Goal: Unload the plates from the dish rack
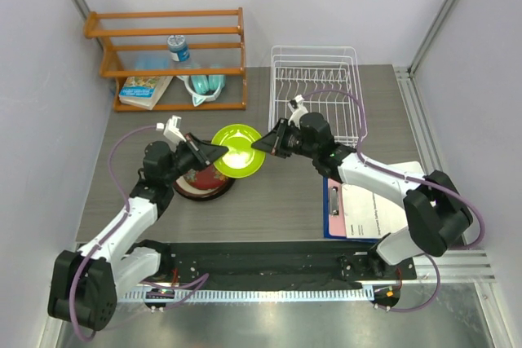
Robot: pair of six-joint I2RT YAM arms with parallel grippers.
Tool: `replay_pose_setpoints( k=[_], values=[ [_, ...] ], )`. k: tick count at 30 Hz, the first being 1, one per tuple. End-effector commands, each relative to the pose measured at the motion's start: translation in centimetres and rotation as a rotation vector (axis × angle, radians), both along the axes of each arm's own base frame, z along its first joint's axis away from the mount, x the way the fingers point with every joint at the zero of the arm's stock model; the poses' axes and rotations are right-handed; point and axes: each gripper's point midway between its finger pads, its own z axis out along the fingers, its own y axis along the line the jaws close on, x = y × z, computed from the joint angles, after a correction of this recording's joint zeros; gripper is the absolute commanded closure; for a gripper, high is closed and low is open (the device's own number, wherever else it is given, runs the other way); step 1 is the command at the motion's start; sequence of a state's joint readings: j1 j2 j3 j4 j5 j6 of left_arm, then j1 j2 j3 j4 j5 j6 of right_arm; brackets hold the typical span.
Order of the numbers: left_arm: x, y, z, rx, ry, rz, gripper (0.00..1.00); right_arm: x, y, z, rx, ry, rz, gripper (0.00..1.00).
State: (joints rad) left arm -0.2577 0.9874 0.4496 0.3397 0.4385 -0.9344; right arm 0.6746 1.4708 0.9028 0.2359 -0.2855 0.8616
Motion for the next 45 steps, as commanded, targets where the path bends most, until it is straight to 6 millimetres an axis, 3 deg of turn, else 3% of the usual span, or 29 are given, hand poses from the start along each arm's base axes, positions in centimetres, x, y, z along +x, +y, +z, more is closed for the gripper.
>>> replay_pose_setpoints(
  k=[1,3,4,6,7,9,11,19,23,28,37,38,43,45],
  values=[
    [0.5,0.3,-1.9,0.097,0.021,0.004,1.00,-1.5,2.8,5.6,0.171,-0.107,0.118,0.98],
    [0.5,0.5,-2.0,0.102,0.026,0.017,1.00,-1.3,2.8,5.3,0.164,-0.101,0.111,0.88],
    [0.6,0.8,-2.0,0.112,0.018,0.031,1.00,-1.1,2.7,4.8,0.149,-0.093,0.093,0.75],
    [0.6,1.5,-2.5,0.139,0.039,0.070,1.00,-0.9,2.6,4.6,0.135,-0.096,0.089,0.60],
    [0.7,2.1,-1.7,0.148,0.025,0.109,1.00,-0.9,2.6,4.6,0.128,-0.100,0.090,0.44],
    [1.1,4.2,-2.4,0.221,0.052,0.216,1.00,-0.2,1.8,3.8,0.050,-0.102,0.046,0.37],
    [1.3,5.7,-1.1,0.268,0.021,0.279,1.00,0.2,0.6,3.6,-0.011,-0.114,-0.006,0.27],
    [1.5,10.3,-1.7,0.372,0.066,0.482,1.00,0.2,-2.9,3.3,-0.138,-0.163,-0.098,0.22],
    [1.8,11.1,-3.1,0.406,0.102,0.511,1.00,0.1,-3.6,3.5,-0.153,-0.176,-0.114,0.21],
    [1.9,11.4,-6.2,0.426,0.153,0.518,1.00,-0.2,-4.0,3.5,-0.163,-0.180,-0.118,0.21],
    [1.4,11.4,-9.5,0.447,0.226,0.501,1.00,0.1,-4.5,1.9,-0.205,-0.160,-0.132,0.20],
    [1.4,11.4,-9.6,0.450,0.231,0.505,0.98,0.2,-4.5,1.8,-0.208,-0.158,-0.133,0.20],
    [0.9,11.8,-9.7,0.456,0.225,0.518,0.69,0.4,-4.9,1.5,-0.225,-0.163,-0.147,0.20],
    [0.7,12.1,-9.8,0.464,0.222,0.527,0.64,0.3,-5.3,0.9,-0.247,-0.147,-0.153,0.20]
  ],
)
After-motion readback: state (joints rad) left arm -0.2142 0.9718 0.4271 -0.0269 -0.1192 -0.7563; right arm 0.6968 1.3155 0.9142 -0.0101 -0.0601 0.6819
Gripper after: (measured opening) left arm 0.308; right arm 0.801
